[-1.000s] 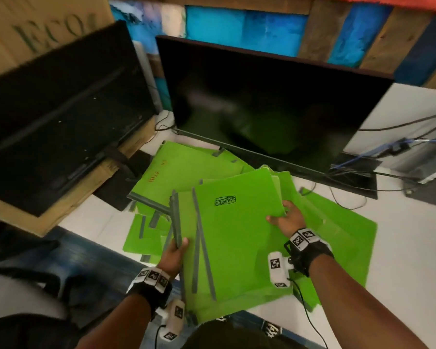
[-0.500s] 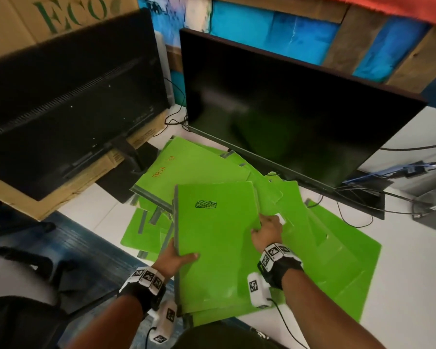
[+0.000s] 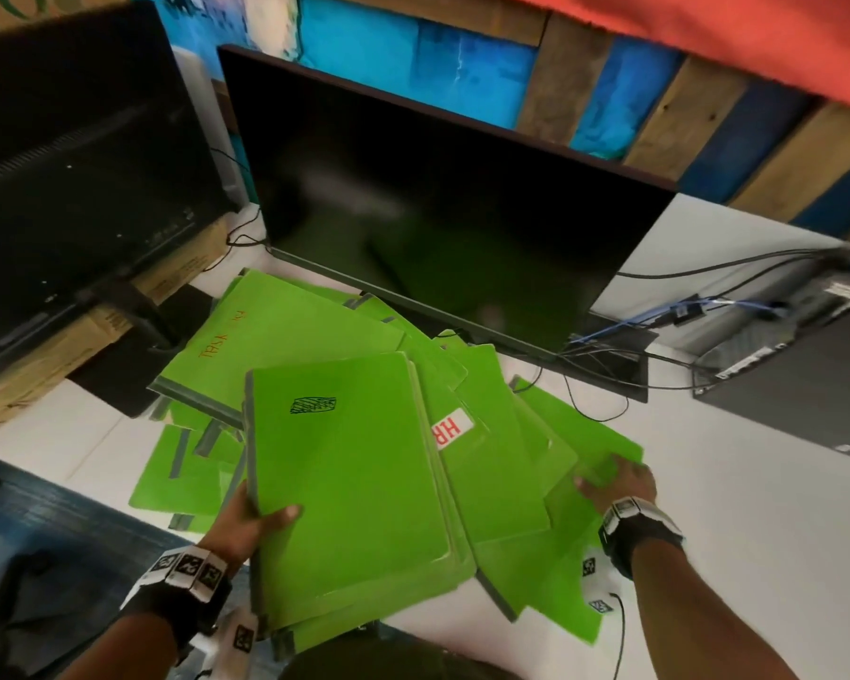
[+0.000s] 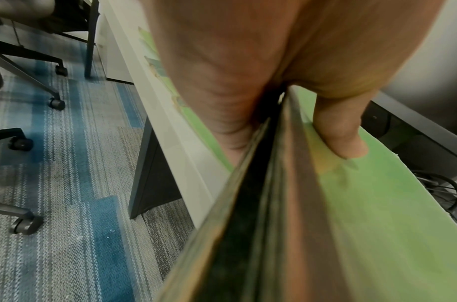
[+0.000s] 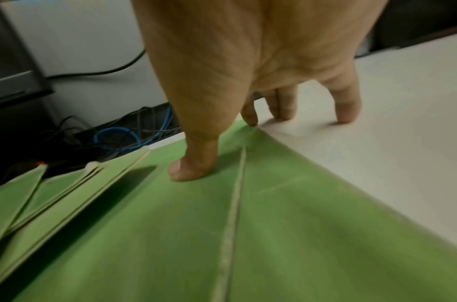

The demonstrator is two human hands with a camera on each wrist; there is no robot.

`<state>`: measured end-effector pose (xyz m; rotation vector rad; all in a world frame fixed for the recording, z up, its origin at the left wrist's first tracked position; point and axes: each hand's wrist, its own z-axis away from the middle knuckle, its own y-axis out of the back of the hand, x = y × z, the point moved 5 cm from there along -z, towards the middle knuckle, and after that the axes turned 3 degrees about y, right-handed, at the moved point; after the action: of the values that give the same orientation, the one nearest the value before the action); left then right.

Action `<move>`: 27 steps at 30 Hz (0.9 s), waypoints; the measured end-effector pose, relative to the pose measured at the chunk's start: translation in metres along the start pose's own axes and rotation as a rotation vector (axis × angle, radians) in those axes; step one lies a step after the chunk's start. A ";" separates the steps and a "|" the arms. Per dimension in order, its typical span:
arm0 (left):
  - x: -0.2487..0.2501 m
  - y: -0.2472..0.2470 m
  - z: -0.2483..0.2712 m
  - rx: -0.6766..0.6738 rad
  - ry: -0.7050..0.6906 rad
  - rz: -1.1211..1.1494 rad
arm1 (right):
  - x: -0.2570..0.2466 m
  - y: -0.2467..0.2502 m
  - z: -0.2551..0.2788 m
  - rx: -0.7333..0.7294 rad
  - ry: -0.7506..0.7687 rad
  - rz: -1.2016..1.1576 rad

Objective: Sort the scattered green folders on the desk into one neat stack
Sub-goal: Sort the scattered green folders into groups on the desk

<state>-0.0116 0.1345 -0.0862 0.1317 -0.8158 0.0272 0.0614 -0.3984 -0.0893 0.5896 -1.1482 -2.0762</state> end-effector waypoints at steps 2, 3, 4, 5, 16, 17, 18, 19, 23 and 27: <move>0.001 0.000 0.000 0.009 -0.013 -0.010 | 0.013 0.002 0.009 0.013 -0.097 0.005; 0.002 0.000 0.000 0.010 -0.018 -0.015 | 0.014 0.004 0.017 0.025 -0.120 -0.016; 0.003 0.000 0.001 0.020 -0.024 -0.014 | 0.013 0.004 0.020 0.026 -0.149 -0.038; 0.004 -0.001 0.000 0.030 -0.029 -0.014 | 0.010 0.009 0.027 0.047 -0.181 -0.077; 0.007 -0.007 0.004 0.066 0.001 -0.030 | 0.023 0.003 0.023 -0.168 -0.208 -0.570; 0.007 -0.008 0.005 0.062 0.000 -0.032 | 0.022 0.006 0.026 -0.130 -0.177 -0.607; 0.007 -0.008 0.005 0.062 0.004 -0.024 | 0.021 0.010 0.030 -0.100 -0.156 -0.644; 0.007 -0.007 0.005 0.059 0.009 -0.017 | 0.023 0.012 0.032 -0.064 -0.139 -0.675; -0.001 -0.002 -0.004 0.046 0.025 -0.042 | 0.055 0.020 0.042 0.053 -0.180 -0.745; -0.006 0.002 -0.011 0.030 0.025 -0.054 | 0.127 0.026 0.047 0.134 -0.324 -0.812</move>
<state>-0.0073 0.1377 -0.0978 0.1810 -0.7867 -0.0096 -0.0455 -0.4772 -0.0502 0.9170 -1.3837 -2.8749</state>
